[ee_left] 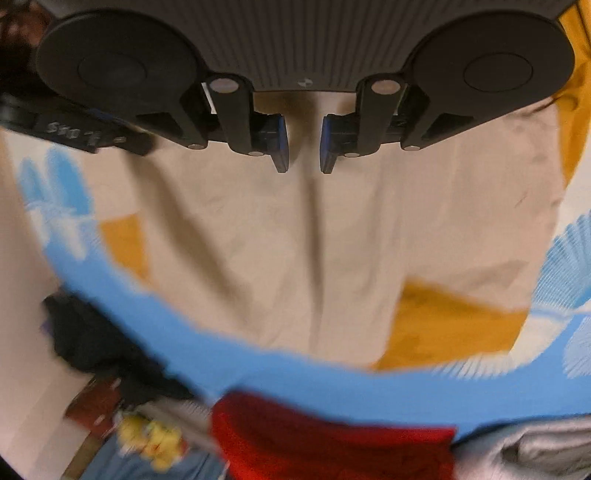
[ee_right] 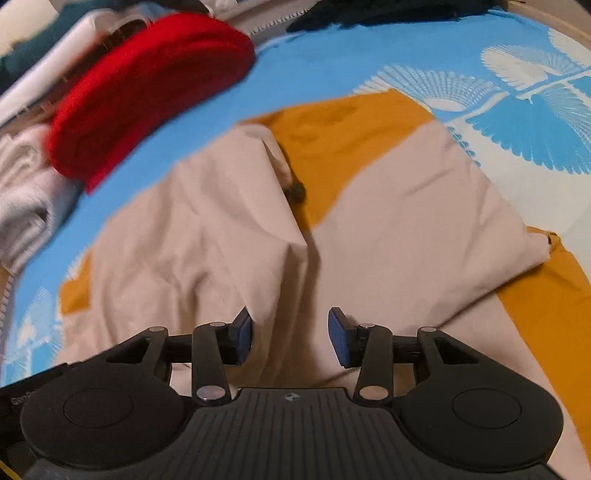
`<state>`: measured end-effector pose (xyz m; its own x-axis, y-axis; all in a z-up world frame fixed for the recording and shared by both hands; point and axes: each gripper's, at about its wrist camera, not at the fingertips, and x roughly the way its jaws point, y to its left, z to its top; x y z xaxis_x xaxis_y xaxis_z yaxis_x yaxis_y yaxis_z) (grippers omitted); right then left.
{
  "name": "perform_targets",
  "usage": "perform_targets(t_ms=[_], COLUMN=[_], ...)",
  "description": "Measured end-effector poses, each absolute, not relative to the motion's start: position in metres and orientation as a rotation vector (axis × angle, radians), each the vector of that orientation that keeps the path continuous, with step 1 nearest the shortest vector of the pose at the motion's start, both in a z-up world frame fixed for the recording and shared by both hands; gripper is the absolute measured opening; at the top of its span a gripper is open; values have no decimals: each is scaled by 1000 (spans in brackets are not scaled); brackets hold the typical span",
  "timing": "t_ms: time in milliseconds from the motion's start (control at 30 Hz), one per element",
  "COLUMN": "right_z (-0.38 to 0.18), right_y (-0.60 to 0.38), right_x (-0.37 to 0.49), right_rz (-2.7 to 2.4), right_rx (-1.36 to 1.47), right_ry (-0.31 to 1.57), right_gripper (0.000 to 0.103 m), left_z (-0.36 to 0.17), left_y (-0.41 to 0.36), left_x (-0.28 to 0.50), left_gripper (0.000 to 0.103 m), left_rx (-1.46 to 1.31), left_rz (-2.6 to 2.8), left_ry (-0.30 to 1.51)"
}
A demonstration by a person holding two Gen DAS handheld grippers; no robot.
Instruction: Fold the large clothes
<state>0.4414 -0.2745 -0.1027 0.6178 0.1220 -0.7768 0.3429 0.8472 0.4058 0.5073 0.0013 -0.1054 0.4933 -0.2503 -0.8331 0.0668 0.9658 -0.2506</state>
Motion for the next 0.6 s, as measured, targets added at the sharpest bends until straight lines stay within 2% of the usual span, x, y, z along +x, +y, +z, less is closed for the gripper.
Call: perform_targets(t_ms=[33, 67, 100, 200, 267, 333, 500, 600], right_z=[-106, -113, -120, -117, -95, -73, -29, 7], right_y=[-276, -277, -281, -292, -289, -288, -301, -306], right_x=[442, 444, 446, 440, 435, 428, 400, 369], right_rz=[-123, -143, -172, -221, -208, -196, -178, -137], right_rx=[571, 556, 550, 623, 580, 542, 514, 463], right_ry=[933, 978, 1022, 1025, 961, 902, 761, 595], right_gripper=[45, 48, 50, 51, 51, 51, 51, 51], left_z=[-116, -123, -123, -81, -45, -17, 22, 41], left_y=[4, 7, 11, 20, 29, 33, 58, 69], left_x=[509, 510, 510, 499, 490, 474, 427, 387], left_gripper=[31, 24, 24, 33, 45, 48, 48, 48], left_rx=[-177, -164, -160, -172, -168, -150, -79, -27], left_rz=[-164, -146, -145, -158, -201, -206, -157, -121], left_ry=[1100, 1144, 1155, 1043, 936, 835, 666, 555])
